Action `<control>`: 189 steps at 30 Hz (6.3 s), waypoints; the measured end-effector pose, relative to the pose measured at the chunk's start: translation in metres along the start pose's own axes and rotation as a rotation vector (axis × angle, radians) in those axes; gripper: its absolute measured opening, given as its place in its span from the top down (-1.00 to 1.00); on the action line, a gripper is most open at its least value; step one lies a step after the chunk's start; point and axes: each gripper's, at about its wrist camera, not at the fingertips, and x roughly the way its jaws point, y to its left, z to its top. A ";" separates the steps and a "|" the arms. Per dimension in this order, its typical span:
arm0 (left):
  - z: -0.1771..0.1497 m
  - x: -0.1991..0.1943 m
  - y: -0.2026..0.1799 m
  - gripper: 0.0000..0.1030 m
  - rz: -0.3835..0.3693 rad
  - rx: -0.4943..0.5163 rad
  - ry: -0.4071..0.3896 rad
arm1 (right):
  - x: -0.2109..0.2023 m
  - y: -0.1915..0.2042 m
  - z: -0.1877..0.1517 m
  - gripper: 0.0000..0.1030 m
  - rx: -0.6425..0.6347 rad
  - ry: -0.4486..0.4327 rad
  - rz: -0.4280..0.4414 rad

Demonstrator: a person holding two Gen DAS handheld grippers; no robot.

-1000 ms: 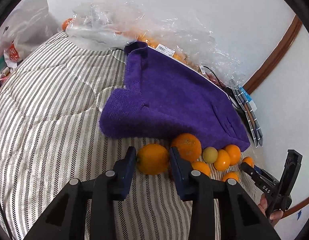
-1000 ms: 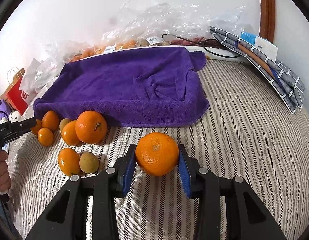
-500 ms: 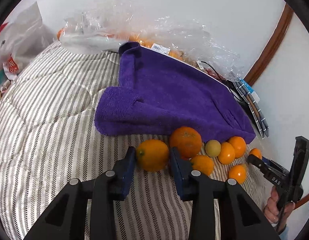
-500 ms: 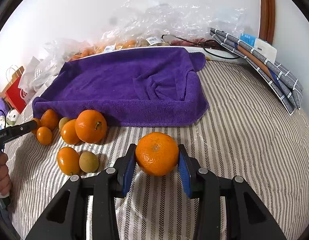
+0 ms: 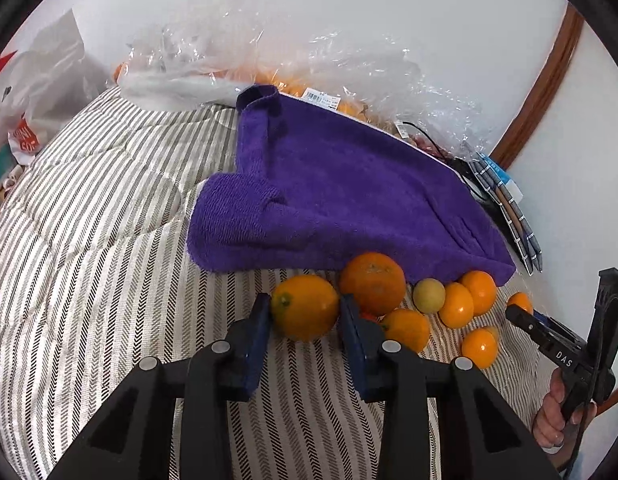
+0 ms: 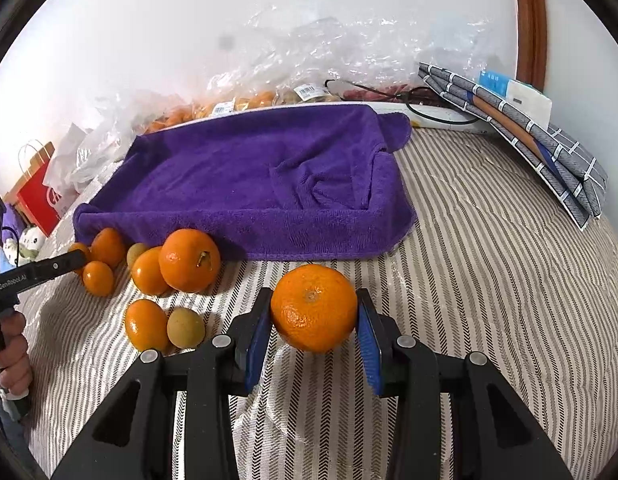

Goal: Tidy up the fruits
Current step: 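Lift both held fruits and carry them over the purple towel, then lower both fruits onto the towel and open both tools, then withdraw both tools from the towel back toward the fruit row, then grasp a small yellow-green fruit with the right tool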

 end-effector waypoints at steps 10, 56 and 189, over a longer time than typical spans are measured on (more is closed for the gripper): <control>0.008 -0.018 0.005 0.36 -0.016 -0.036 -0.095 | -0.007 -0.005 0.000 0.22 0.026 -0.034 0.003; 0.140 0.054 -0.033 0.36 0.054 -0.031 -0.114 | 0.046 0.013 0.156 0.22 0.029 -0.101 -0.039; -0.020 -0.015 -0.036 0.03 0.157 0.104 0.062 | -0.019 0.013 -0.023 0.50 -0.039 0.044 -0.031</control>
